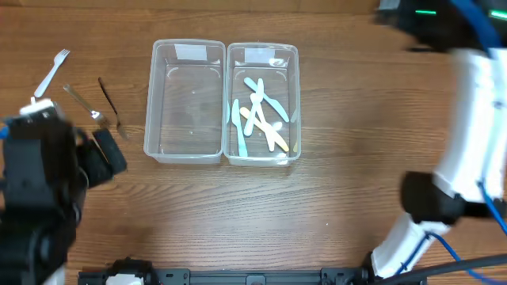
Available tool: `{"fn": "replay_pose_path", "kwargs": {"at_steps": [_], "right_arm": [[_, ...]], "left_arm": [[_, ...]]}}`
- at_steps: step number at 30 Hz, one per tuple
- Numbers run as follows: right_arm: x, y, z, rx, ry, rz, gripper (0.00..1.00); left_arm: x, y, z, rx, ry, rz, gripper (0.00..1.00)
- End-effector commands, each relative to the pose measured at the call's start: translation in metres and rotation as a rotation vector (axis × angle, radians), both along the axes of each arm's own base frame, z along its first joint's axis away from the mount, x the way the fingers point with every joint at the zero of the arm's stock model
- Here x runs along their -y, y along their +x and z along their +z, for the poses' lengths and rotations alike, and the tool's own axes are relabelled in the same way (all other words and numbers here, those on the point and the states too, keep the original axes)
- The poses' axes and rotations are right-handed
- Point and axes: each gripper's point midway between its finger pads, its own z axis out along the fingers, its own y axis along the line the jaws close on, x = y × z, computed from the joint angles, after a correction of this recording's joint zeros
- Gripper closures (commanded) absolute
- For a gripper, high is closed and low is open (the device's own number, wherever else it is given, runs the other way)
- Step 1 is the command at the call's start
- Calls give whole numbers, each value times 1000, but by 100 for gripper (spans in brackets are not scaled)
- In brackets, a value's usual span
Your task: Pack container
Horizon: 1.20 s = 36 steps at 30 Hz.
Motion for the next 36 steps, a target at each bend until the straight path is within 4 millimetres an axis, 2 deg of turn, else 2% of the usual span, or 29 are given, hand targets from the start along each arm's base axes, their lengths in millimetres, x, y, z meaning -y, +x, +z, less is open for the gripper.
{"fn": "replay_pose_path", "kwargs": {"at_steps": [1, 3, 5, 6, 9, 12, 16, 18, 26, 36], "right_arm": [[15, -1, -23, -69, 117, 10, 0], [26, -3, -39, -117, 123, -13, 0], [31, -5, -57, -171, 130, -19, 0], [31, -7, -67, -204, 136, -18, 0], [31, -9, -88, -267, 150, -21, 0], [29, -10, -104, -307, 159, -21, 0], [29, -9, -107, -313, 161, -21, 0], [29, -9, -107, -313, 160, -21, 0], [29, -11, -108, -320, 158, -15, 0], [29, -11, -108, -319, 148, 2, 0]], "left_arm": [[-15, 46, -15, -122, 16, 137, 0], [-18, 73, -25, -127, -5, 145, 0], [-17, 100, -37, -114, -87, 133, 0], [-23, 111, -44, -116, -111, 151, 0], [-53, 127, -64, -140, -127, 241, 0], [-76, 133, -90, -182, -220, 324, 0], [-96, 139, -124, -278, -263, 314, 0], [-104, 147, -148, -342, -257, 267, 0], [-106, 180, -222, -444, -324, 227, 0], [-118, 201, -292, -498, -326, 252, 0]]}}
